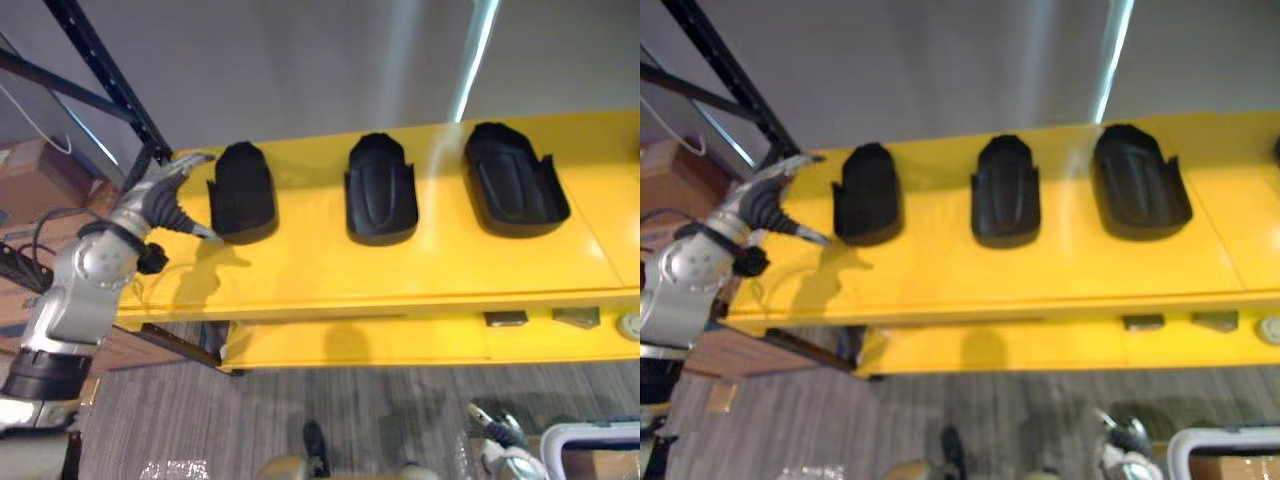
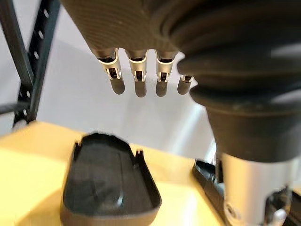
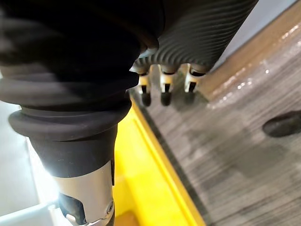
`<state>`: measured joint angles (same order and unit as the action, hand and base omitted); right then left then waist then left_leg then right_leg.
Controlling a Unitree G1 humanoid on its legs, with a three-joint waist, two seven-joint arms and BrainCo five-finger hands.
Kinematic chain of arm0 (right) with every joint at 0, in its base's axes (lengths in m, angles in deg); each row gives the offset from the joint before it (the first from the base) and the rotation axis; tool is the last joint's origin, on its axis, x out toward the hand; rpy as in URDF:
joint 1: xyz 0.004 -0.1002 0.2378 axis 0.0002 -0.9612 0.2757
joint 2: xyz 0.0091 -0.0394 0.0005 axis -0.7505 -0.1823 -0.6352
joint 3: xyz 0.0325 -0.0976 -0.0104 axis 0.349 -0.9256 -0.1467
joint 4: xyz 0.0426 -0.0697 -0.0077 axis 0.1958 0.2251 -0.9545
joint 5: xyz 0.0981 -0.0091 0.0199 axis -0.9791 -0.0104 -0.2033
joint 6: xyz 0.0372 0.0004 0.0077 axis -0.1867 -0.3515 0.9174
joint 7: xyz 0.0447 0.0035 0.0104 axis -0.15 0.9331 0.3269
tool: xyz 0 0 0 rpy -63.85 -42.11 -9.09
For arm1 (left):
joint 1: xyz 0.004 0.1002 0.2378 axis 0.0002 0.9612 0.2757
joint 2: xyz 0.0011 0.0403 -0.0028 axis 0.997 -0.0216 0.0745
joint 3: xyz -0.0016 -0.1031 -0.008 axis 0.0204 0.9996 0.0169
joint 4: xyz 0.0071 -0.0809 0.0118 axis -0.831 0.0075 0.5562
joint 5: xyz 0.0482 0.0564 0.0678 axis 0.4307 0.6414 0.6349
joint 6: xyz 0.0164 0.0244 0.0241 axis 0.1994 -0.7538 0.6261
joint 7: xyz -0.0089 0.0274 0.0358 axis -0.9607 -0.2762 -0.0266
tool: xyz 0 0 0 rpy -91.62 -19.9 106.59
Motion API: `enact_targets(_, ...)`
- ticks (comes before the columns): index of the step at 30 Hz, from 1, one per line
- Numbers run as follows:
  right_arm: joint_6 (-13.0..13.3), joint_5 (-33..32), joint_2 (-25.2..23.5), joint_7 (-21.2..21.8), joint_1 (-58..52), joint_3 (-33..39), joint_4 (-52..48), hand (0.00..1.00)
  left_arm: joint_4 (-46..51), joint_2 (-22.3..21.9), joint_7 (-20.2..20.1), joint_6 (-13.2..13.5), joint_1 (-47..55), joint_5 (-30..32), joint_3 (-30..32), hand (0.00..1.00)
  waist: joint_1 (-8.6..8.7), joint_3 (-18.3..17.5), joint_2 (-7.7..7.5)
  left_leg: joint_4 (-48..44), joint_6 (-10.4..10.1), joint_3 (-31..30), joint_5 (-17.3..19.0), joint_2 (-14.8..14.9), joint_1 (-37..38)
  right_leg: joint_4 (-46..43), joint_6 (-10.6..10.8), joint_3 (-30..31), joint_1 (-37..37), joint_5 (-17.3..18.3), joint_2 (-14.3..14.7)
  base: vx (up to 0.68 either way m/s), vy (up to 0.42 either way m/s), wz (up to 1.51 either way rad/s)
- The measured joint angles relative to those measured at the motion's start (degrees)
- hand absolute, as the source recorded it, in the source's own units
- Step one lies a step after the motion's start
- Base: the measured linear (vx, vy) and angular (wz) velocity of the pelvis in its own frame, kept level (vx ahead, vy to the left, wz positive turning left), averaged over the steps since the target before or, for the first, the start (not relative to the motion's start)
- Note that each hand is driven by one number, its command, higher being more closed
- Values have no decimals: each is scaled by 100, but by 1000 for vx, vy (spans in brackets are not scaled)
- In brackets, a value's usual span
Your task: Walk over and take plastic housings, then place them on the shelf
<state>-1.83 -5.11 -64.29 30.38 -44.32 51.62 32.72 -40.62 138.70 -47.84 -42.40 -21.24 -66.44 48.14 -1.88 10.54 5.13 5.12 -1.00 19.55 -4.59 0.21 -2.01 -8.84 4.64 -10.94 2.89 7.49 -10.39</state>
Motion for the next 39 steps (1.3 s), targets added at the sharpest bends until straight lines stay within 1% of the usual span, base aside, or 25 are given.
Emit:
enact_targets(2, -24, 2, 31, 0, -8, -4, -5, 0, -17, 0, -73, -121, -85, 1, -114, 0, 3, 13, 24, -2, -1, 13, -15, 4, 6, -34, -16, 0, -7, 18, 2, 41, 1, 2)
enact_targets(5, -31, 2, 115, -1, 26, -11, -50, 0, -42, -2, -254, -327, -280, 1, -389, 0, 2, 68, 85, -6, -57, 85, -54, 24, -1, -168, -38, 6, -110, 46, 1, 22, -2, 1)
enact_targets(6, -31, 1, 145, -2, 59, -11, -51, 0, -149, -30, -326, -394, -363, 1, -500, 0, 6, 86, 102, -7, -73, 184, -80, 27, -11, -188, -42, 8, -132, 48, -5, -7, 5, -4)
enact_targets(7, -31, 0, 152, -2, 90, -14, -55, 0, -235, -36, -414, -482, -404, -1, -578, 0, 19, 88, 106, -7, -73, 201, -80, 30, -11, -228, -75, 17, -164, 74, -5, -14, 4, -5)
enact_targets(9, -31, 0, 154, -4, 105, -13, -75, 0, -240, -54, -512, -631, -454, 1, -656, 0, 34, 110, 101, -4, -73, 215, -80, 34, -18, -301, -65, 22, -211, 111, -13, -5, -2, -3)
enact_targets(12, -32, 0, 168, -4, 105, -13, -192, 0, -278, -60, -673, -785, -656, 5, -668, 0, 42, 242, 112, 1, -74, 273, -77, 25, -79, -376, -8, 38, -307, 155, -42, -29, 2, -2)
enact_targets(13, -32, 0, 172, -4, 105, -12, -220, 0, -324, -61, -699, -791, -708, 3, -682, 0, 43, 251, 124, 1, -75, 284, -76, 24, -107, -376, -7, 38, -338, 155, -46, -35, 16, -2)
enact_targets(16, -32, 0, 179, -6, 104, -13, -245, 0, -470, -61, -902, -912, -952, 3, -888, 0, 70, 339, 136, 2, -93, 314, -55, 9, -118, -392, -3, 47, -352, 152, -69, 0, 0, 0)
enact_targets(18, -32, 0, 179, -9, 100, -13, -264, 0, -496, -60, -1102, -1069, -981, 15, -909, 0, 101, 343, 135, 2, -63, 345, -33, 6, -148, -410, -2, 65, -382, 152, -76, 3, 5, -2)
enact_targets(21, -32, 0, 179, -8, 98, -14, -273, 0, -603, -61, -1186, -1162, -1044, 8, -1069, 0, 103, 343, 137, 2, -36, 375, -10, 7, -147, -417, -1, 69, -388, 153, -79, 24, 0, -2)
enact_targets(24, -31, -1, 180, -12, 90, -14, -328, 0, -654, -60, -1196, -1254, -1044, 52, -1098, 0, 102, 346, 142, -1, -4, 430, -29, 7, -142, -437, 3, 70, -397, 157, -83, 47, -7, -1)
enact_targets(27, -31, -2, 180, -21, 101, -15, -392, 0, -654, -61, -1245, -1252, -1058, 60, -1113, 0, 99, 349, 148, -30, -9, 439, -51, 2, -103, -498, 7, 65, -408, 193, -89, 75, -15, 5)
enact_targets(29, -31, -2, 181, -29, 111, -15, -427, 0, -658, -60, -1307, -1270, -1147, 69, -1240, 0, 88, 352, 154, -31, -43, 440, -76, 8, -125, -502, 0, 54, -425, 203, -79, 37, -25, 6)
enact_targets(34, -32, -6, 214, -35, 268, -15, -442, 0, -681, -61, -1427, -1273, -1357, 71, -1487, 0, 99, 412, 240, -31, -67, 444, -122, 35, -212, -604, -14, 55, -563, 211, -55, 4, -14, 1)
enact_targets(36, -31, -6, 215, -38, 288, -14, -442, 0, -750, -61, -1578, -1268, -1418, 76, -1510, 0, 135, 418, 251, -31, -68, 443, -130, 38, -201, -662, -24, 55, -579, 217, -56, 0, 0, 0)
enact_targets(39, -31, -6, 216, -44, 295, -12, -442, 0, -874, -61, -1696, -1280, -1493, 187, -1517, 0, 133, 449, 253, -31, -67, 440, -149, 35, -206, -669, -37, 55, -586, 225, -56, 0, 0, 0)
